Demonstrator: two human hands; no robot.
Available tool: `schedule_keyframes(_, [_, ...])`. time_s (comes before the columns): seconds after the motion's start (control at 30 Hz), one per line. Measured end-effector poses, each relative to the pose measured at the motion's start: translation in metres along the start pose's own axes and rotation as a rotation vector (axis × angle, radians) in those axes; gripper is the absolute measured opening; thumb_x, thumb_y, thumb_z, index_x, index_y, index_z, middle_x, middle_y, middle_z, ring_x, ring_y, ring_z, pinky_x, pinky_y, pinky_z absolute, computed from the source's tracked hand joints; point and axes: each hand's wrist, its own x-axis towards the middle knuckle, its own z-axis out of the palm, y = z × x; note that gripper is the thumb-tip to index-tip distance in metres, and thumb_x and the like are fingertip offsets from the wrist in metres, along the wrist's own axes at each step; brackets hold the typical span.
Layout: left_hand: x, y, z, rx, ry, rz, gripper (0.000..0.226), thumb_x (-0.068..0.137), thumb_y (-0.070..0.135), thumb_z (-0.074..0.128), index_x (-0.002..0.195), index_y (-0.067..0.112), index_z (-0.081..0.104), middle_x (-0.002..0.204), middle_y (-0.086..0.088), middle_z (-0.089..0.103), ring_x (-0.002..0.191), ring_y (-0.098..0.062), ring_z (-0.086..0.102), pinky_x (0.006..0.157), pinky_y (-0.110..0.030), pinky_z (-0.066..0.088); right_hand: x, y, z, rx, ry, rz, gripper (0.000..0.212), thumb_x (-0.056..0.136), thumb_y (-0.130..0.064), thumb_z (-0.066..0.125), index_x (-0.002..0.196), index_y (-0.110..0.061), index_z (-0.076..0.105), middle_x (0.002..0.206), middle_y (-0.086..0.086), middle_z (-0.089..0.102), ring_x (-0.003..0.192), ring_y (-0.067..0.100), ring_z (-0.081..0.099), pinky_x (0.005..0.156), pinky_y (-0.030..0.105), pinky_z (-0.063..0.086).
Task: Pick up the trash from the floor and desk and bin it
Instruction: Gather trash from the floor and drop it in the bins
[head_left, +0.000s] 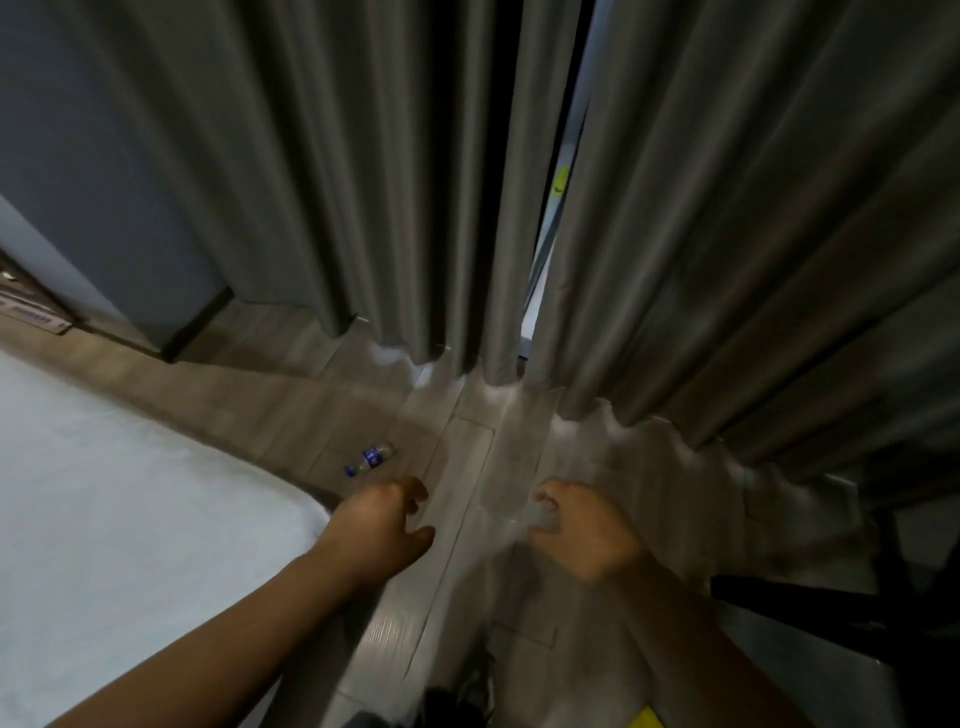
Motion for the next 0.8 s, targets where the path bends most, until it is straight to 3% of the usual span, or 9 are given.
schedule_keyframes(0.07, [0.020,-0.005,0.006,-0.024,-0.017,-0.019,0.041,0.088,0.033,0.060,0.126,0.022,0.051,0.116,0.004,0.060,0.099,-0.008,0.059,0.089,-0.023,0.050,0.013,0.001,0.002,-0.048,0.037,-0.039,0.046,0.083,-0.024,0.069,0.126,-0.013,0.056,0.121,0.007,0.061,0.111,0.022,0.059,0.094,0.026,0.048])
schedule_keyframes(0.13, [0.040,-0.014,0.011,-0.027,-0.035,-0.033,0.041,0.088,0.032,0.060,0.127,0.021,0.051,0.117,0.003,0.060,0.100,-0.009,0.059,0.089,-0.024,0.050,0.030,0.012,0.011,-0.063,0.166,-0.135,0.043,0.070,-0.014,0.081,0.109,-0.001,0.068,0.098,0.014,0.070,0.089,0.025,0.068,0.076,0.023,0.054])
schedule_keyframes(0.17, [0.050,-0.019,0.013,-0.024,-0.044,-0.038,0.041,0.089,0.032,0.059,0.127,0.020,0.051,0.117,0.003,0.060,0.100,-0.009,0.059,0.089,-0.023,0.050,0.037,0.016,0.015,-0.084,0.166,-0.153,0.042,0.070,-0.015,0.081,0.107,-0.001,0.069,0.096,0.014,0.070,0.087,0.025,0.069,0.075,0.022,0.054])
schedule_keyframes(0.23, [0.074,-0.033,0.018,-0.016,-0.053,-0.047,0.041,0.089,0.032,0.058,0.128,0.020,0.051,0.118,0.002,0.060,0.101,-0.009,0.059,0.088,-0.022,0.050,0.058,0.014,0.019,-0.098,0.055,-0.123,0.041,0.083,-0.026,0.067,0.119,-0.009,0.062,0.113,0.008,0.065,0.104,0.021,0.062,0.087,0.021,0.048])
schedule_keyframes(0.33, [0.113,-0.061,0.032,-0.008,-0.045,-0.076,0.042,0.088,0.032,0.059,0.128,0.021,0.051,0.118,0.003,0.061,0.102,-0.009,0.059,0.084,-0.018,0.047,0.107,0.021,0.042,-0.095,-0.046,-0.097,0.035,0.089,-0.035,0.054,0.117,-0.014,0.056,0.118,0.003,0.058,0.109,0.018,0.057,0.088,0.023,0.044])
schedule_keyframes(0.47, [0.173,-0.110,0.060,-0.005,-0.010,-0.130,0.043,0.085,0.036,0.060,0.126,0.024,0.052,0.115,0.005,0.062,0.098,-0.008,0.058,0.075,-0.017,0.040,0.175,0.025,0.082,-0.092,-0.005,-0.075,0.046,0.088,-0.039,0.060,0.128,-0.021,0.049,0.119,-0.002,0.055,0.113,0.014,0.053,0.093,0.022,0.039])
schedule_keyframes(0.67, [0.261,-0.197,0.133,0.004,0.043,-0.209,0.040,0.083,0.039,0.061,0.120,0.024,0.054,0.110,0.005,0.062,0.092,-0.008,0.055,0.070,-0.020,0.038,0.285,0.044,0.170,-0.069,-0.005,-0.080,0.044,0.087,-0.040,0.061,0.128,-0.028,0.048,0.118,-0.007,0.057,0.107,0.009,0.054,0.078,0.015,0.033])
schedule_keyframes(0.8, [0.317,-0.258,0.192,-0.045,0.071,-0.264,0.040,0.082,0.040,0.064,0.119,0.027,0.054,0.108,0.010,0.059,0.083,-0.002,0.048,0.055,-0.012,0.030,0.356,0.064,0.237,-0.010,-0.031,-0.089,0.051,0.087,-0.036,0.064,0.133,-0.026,0.047,0.125,-0.006,0.056,0.111,0.011,0.053,0.083,0.015,0.036])
